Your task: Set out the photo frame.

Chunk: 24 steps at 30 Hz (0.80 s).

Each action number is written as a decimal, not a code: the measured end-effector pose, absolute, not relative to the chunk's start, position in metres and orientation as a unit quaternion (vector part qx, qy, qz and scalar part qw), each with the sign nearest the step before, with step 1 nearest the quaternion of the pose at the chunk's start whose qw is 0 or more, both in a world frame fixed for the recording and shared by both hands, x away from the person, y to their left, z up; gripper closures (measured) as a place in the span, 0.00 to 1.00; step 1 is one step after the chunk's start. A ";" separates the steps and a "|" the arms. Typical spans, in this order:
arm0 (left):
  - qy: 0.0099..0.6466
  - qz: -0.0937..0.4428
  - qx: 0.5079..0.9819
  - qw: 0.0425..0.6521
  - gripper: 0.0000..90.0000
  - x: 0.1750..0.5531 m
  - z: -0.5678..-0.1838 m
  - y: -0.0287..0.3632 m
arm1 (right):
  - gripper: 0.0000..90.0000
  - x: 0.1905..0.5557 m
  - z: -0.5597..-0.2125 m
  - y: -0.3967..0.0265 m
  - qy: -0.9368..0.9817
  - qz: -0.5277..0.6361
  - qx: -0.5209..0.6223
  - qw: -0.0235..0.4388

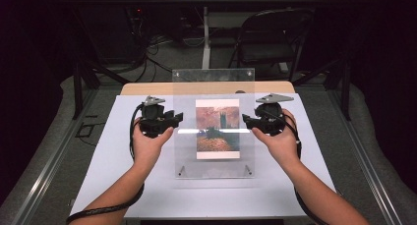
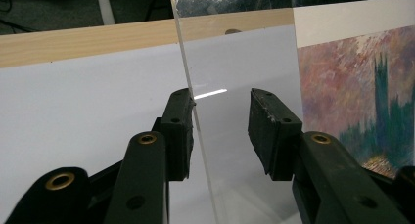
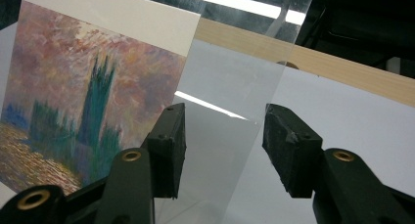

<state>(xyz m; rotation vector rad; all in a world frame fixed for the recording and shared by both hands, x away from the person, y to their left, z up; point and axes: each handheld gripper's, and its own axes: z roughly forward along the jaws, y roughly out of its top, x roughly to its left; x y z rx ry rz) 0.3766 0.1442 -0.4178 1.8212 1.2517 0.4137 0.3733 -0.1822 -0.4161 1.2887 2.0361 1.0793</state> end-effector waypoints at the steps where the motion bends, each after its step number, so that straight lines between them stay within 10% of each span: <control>1: 0.501 0.167 0.731 0.433 0.69 0.375 -0.417 0.144 | 0.57 0.373 -0.416 -0.182 0.747 0.396 0.473 0.248; 24: 0.474 0.195 0.730 0.452 0.72 0.338 -0.413 0.148 | 0.60 0.335 -0.410 -0.187 0.739 0.426 0.450 0.264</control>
